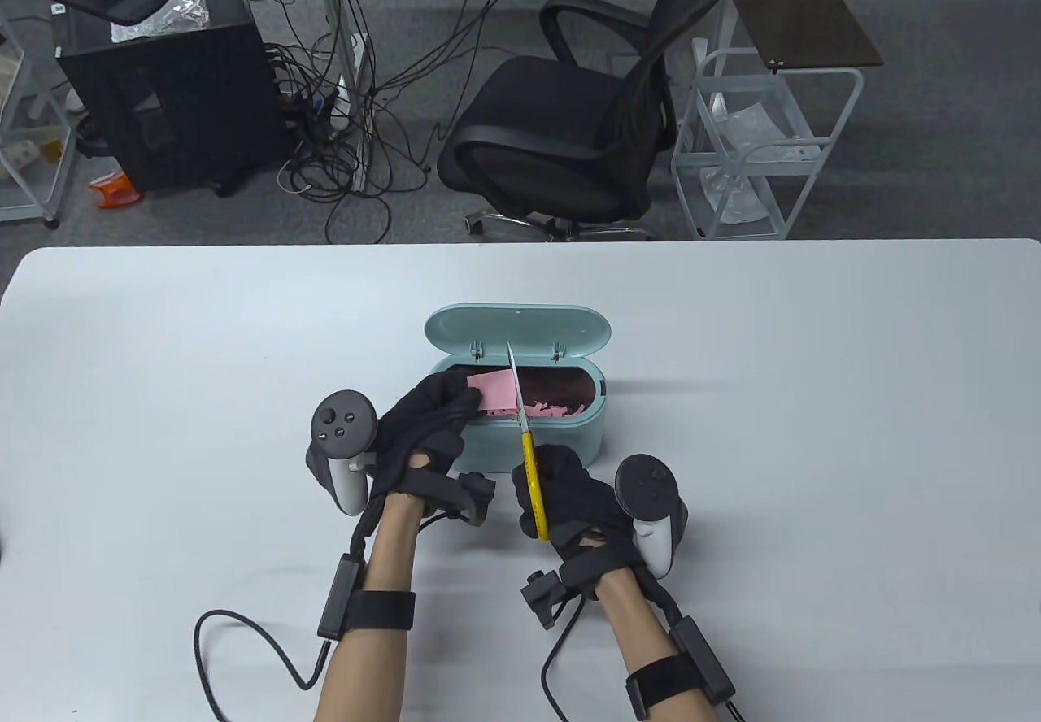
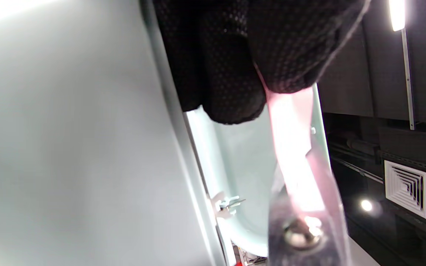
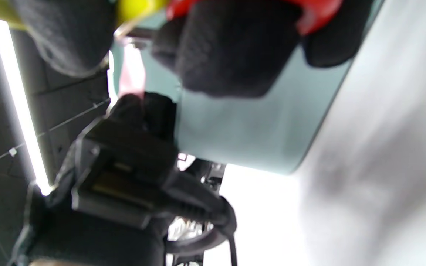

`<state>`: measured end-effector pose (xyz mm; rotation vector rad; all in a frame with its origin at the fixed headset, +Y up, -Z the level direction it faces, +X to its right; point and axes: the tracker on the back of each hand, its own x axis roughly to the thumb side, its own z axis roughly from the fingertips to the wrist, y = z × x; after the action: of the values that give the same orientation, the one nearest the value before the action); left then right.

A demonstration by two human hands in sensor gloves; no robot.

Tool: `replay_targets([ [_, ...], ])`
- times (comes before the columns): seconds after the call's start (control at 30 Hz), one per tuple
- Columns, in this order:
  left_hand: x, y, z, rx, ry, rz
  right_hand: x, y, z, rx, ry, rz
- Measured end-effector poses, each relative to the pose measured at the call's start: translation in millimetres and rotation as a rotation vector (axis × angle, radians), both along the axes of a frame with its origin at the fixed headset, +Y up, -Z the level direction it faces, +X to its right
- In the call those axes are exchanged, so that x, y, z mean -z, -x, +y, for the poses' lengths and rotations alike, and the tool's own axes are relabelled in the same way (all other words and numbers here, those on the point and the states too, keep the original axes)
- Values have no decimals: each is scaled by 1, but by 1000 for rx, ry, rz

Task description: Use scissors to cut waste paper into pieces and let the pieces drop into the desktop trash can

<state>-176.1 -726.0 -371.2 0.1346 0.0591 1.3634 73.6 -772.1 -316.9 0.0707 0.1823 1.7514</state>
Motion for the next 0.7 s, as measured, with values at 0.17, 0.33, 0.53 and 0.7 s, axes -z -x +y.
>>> replay_targets([
  [0.17, -1, 1, -2, -61, 10, 26, -5, 2, -5, -51, 71, 161],
  [0.33, -2, 0, -3, -63, 8, 39, -8, 7, -11, -113, 60, 203],
  [0.53, -3, 0, -3, -84, 14, 55, -8, 10, -10, -129, 40, 166],
  [0.7, -3, -1, -2, -60, 26, 56, -4, 12, -8, -84, 28, 139],
])
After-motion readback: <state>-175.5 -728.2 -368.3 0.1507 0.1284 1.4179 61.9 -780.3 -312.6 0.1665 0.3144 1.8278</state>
